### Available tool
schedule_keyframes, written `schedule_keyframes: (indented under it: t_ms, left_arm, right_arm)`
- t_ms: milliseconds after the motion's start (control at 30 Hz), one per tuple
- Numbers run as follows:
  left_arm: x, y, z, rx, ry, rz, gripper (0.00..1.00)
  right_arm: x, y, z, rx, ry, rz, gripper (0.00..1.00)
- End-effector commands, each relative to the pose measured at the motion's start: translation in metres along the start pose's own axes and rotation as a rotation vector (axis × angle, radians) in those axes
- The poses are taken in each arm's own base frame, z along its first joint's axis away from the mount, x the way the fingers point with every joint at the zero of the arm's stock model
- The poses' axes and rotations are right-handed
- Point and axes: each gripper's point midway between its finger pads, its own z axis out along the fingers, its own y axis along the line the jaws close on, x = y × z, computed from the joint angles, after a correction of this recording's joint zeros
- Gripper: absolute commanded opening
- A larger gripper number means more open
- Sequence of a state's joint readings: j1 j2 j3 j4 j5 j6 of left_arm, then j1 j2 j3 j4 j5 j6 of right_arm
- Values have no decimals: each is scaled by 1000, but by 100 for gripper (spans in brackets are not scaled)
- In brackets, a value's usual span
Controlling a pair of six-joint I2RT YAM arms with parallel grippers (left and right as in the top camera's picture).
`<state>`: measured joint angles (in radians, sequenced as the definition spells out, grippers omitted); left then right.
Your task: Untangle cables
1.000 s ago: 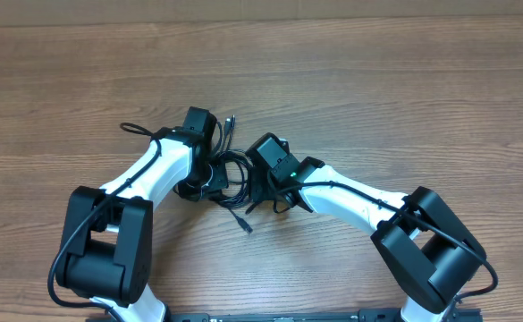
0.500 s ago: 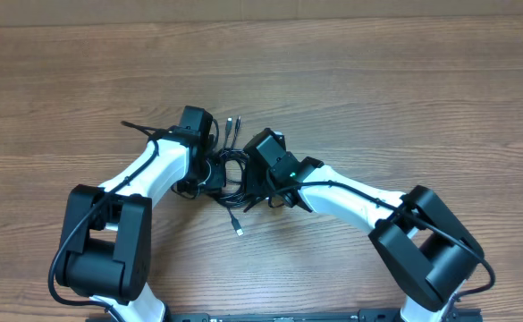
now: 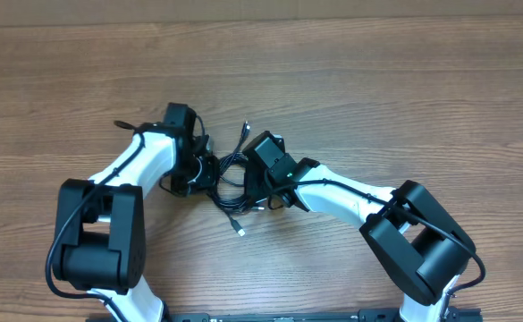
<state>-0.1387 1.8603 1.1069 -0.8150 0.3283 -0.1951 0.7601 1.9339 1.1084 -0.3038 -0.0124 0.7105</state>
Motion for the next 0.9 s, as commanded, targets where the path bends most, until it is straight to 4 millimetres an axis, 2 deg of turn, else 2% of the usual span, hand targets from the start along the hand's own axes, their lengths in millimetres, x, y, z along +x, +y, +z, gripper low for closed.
schedule_keyframes:
  t_ms: [0,100,200,367,467,567,733,867]
  left_arm:
    - [-15,-25,-17,187,-13,92,4]
    - [-26,-44,-36,348,-43,89,4]
    - [-36,-49,-51,436,-76,78,4]
    - [-42,-45,-53,430,-107,102,4]
    - [-44,-51,-51,428,-123,143,4]
    - [-47,-59,-49,430,-139,193,4]
    - [-49,-84,-53,515,-162,252,4]
    - [-47,-101,-62,611,-167,284,4]
  right_arm:
    - [-2,-4,4,13,-6,1,12]
    - [-2,-4,4,13,-7,1,13]
    - [-6,-2,1,6,-15,4,13]
    - [-17,10,-22,-82,-11,-32,9]
    - [-13,21,-34,-182,59,-16,9]
    - [-5,27,-37,-227,108,-11,7]
    - [4,19,-36,-197,148,-2,7]
    - [1,10,-34,-148,122,1,9]
